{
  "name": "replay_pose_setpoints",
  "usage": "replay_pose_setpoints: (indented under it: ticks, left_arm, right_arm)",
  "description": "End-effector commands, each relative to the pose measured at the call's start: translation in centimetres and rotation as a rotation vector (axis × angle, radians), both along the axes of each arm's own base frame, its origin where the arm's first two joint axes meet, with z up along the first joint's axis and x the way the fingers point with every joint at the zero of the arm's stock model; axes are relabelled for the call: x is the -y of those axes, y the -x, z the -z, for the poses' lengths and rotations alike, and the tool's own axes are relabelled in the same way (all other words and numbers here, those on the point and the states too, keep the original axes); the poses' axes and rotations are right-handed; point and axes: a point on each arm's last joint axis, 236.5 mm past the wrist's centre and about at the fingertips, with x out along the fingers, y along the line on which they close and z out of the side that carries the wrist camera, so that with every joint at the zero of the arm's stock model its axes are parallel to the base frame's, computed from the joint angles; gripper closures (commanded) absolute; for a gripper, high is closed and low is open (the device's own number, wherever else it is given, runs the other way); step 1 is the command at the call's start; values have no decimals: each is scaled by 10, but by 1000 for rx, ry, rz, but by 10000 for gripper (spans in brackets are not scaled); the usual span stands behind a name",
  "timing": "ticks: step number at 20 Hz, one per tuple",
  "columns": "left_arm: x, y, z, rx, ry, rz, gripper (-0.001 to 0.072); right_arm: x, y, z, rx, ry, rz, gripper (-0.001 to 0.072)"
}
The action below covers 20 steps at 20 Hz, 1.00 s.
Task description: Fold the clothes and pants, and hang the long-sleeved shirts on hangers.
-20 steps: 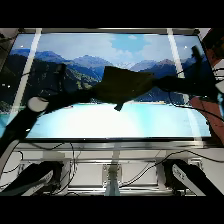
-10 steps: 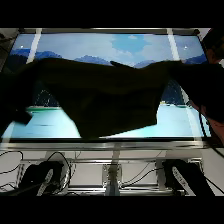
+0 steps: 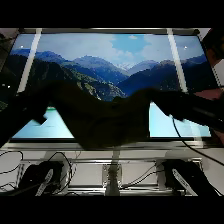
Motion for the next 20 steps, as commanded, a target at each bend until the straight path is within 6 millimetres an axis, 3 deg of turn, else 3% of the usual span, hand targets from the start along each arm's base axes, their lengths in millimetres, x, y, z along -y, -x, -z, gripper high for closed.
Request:
replay_pose_setpoints:
  ticks: [1,4,7,9,12,14,17,20]
  left_arm:
    - [6,-66,96,-241,-152,7,695]
    - [21,-122,151,-340,-84,-27,695]
    - [32,-132,185,-406,-114,2,695]
    - [30,-130,191,-405,-165,14,695]
    - [37,-105,203,-483,-205,100,696]
    - [47,-79,214,-607,-181,159,696]
    - [67,-33,219,-807,-114,236,697]
    - [81,12,229,-979,-143,275,697]
  right_arm:
    - [20,-78,73,-93,-30,234,672]
    - [30,-131,131,-179,-3,353,672]
    - [31,-151,182,-273,62,375,672]
    - [24,-145,210,-345,114,331,673]
    - [16,-129,225,-408,161,261,673]
    - [26,-122,230,-418,242,223,673]
    - [73,-114,237,-482,383,218,673]
    - [117,-76,256,-668,494,179,673]
